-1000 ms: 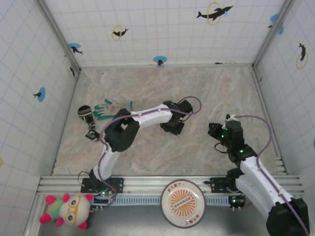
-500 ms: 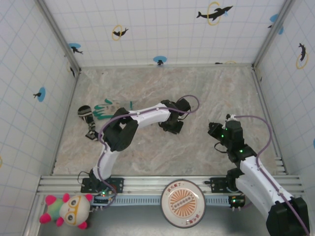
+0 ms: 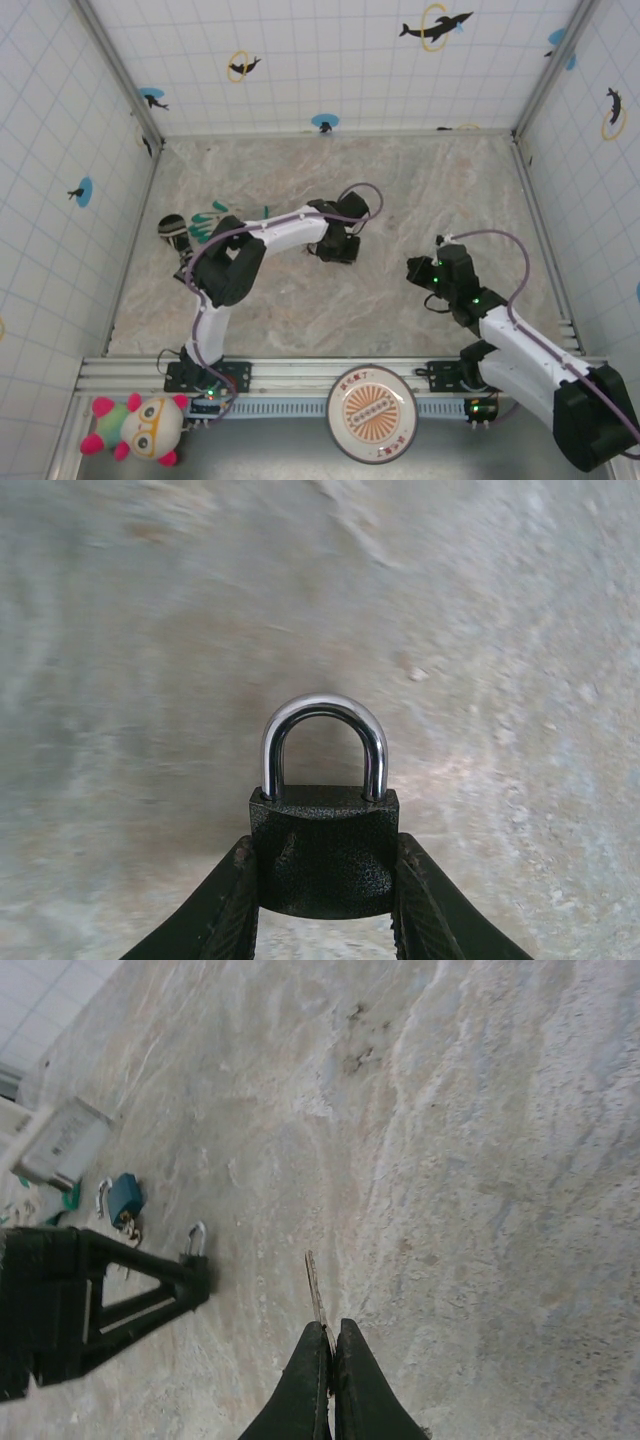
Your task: Unlock with the key
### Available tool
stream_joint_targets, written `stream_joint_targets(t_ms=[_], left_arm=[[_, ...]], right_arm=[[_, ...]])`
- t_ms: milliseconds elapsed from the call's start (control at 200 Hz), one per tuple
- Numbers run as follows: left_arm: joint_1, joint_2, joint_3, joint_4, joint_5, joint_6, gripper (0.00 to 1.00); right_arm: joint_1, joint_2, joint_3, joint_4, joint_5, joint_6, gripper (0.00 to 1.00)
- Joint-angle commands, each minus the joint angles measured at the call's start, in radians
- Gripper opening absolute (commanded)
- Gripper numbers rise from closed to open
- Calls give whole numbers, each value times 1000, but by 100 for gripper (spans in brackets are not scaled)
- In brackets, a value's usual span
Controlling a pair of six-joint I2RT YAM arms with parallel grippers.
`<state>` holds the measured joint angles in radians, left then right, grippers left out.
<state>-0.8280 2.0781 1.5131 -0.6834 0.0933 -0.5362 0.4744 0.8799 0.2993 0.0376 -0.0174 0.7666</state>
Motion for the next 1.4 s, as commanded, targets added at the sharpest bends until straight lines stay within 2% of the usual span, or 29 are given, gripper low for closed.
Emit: stream_joint_targets(t_ms=[0, 410, 856, 1396], left_arm=[[26, -109, -8, 46, -19, -79, 17], [105, -319, -111, 182, 40, -279, 17], [127, -354, -125, 262, 150, -450, 17], [128, -348, -157, 259, 155, -592, 18]], right_arm=[[42, 30, 64, 85, 33, -34, 0], [213, 165, 147, 260, 53, -92, 0], [244, 205, 162, 424, 47, -64, 0], [268, 249, 102, 579, 113, -39, 0]])
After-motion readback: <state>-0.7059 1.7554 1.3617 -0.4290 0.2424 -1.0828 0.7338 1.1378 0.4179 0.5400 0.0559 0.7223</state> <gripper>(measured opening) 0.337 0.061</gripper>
